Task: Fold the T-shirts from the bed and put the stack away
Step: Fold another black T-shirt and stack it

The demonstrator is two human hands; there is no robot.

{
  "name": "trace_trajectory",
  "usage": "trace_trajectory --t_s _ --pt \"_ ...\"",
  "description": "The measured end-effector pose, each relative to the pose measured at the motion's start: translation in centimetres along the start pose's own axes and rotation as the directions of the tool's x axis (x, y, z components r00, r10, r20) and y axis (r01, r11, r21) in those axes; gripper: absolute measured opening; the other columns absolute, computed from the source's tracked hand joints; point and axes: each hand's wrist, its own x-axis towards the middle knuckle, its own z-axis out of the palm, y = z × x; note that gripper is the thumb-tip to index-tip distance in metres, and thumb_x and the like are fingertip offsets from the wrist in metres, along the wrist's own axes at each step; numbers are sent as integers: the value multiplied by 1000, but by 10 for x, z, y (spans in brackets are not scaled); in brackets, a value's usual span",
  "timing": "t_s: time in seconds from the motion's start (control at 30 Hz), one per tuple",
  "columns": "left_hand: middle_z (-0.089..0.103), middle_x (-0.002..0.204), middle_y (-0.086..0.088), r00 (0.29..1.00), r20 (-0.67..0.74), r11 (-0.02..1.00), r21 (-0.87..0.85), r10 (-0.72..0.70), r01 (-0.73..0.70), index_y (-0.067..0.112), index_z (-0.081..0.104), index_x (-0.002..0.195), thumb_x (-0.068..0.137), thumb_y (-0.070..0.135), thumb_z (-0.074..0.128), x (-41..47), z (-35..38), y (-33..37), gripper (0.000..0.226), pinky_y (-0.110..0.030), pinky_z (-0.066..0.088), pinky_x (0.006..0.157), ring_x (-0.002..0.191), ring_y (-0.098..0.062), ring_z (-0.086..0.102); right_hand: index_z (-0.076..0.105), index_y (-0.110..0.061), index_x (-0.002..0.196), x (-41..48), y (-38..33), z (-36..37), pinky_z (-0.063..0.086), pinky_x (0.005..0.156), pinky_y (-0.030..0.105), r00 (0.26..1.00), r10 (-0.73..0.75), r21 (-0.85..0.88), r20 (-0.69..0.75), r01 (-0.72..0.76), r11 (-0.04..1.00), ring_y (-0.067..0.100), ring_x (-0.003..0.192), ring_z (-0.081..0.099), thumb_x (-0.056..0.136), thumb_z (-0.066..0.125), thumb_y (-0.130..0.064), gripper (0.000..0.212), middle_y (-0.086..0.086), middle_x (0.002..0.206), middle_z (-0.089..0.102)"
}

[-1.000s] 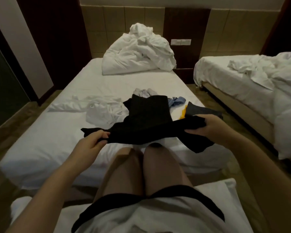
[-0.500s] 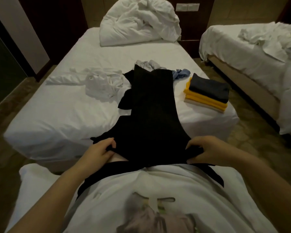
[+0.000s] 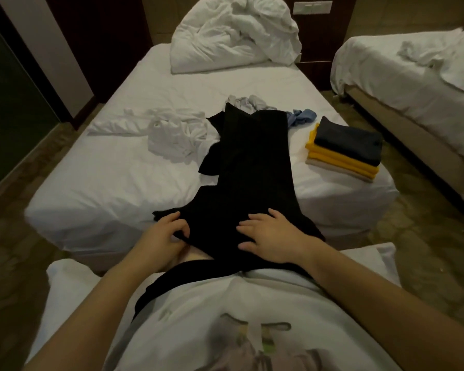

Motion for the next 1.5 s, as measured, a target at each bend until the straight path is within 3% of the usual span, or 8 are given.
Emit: trace_trajectory --t_s 0.23,0.4,0.57,0.7,0.83,1.13,1.3,1.5 --pt "9 158 -6 831 193 811 190 522 -554 29 58 105 75 10 47 50 -10 105 38 -38 41 100 133 -36 36 58 -28 125 -17 7 6 17 114 39 988 -29 198 -153 60 978 11 134 32 99 37 -36 34 -10 138 50" --pt "-4 157 13 808 343 826 136 479 -547 42 16 144 82 4 47 56 31 96 79 -1 34 72 95 2 42 60 -21 125 -50 24 4 28 98 11 961 143 464 -236 -18 886 4 120 46 96 49 -23 30 -9 129 55" --pt "59 112 30 905 121 913 -33 408 -407 63 47 112 82 38 65 57 46 57 43 -34 51 92 104 5 57 62 -39 104 -71 41 15 42 93 18 904 336 735 -266 -35 677 -8 102 54 90 60 -20 24 -24 108 59" --pt "15 156 0 715 560 790 164 419 -591 39 -5 139 88 19 54 53 49 37 81 -22 13 115 142 -15 19 46 -56 111 -82 45 18 31 102 17 953 226 649 -200 -44 760 -7 122 40 86 58 -46 30 -35 124 41" --pt "3 158 0 717 548 770 190 432 -609 38 -13 138 88 29 58 49 49 39 87 -19 11 111 142 -16 16 29 -68 122 -99 48 31 17 110 22 984 148 694 -96 -40 719 -12 135 14 67 49 -78 59 -43 140 17" --pt "23 153 5 729 497 802 103 471 -588 42 11 135 96 31 47 49 47 39 54 -25 14 116 140 -7 17 33 -70 123 -116 47 51 24 113 29 959 211 777 -189 14 630 -10 136 20 60 59 -78 68 -42 142 21" --pt "29 149 10 739 495 838 41 456 -545 40 30 136 92 44 45 52 42 39 46 -10 6 109 134 2 10 48 -70 110 -125 43 61 39 99 14 820 395 749 -415 62 660 -11 117 49 62 64 -66 50 -41 122 49" --pt "41 129 15 754 393 847 -169 527 -504 16 58 126 74 83 18 51 36 44 94 -2 13 105 126 7 28 50 -67 107 -121 45 61 40 90 6 743 447 705 -498 46 708 -11 106 54 74 61 -49 39 -28 109 62"
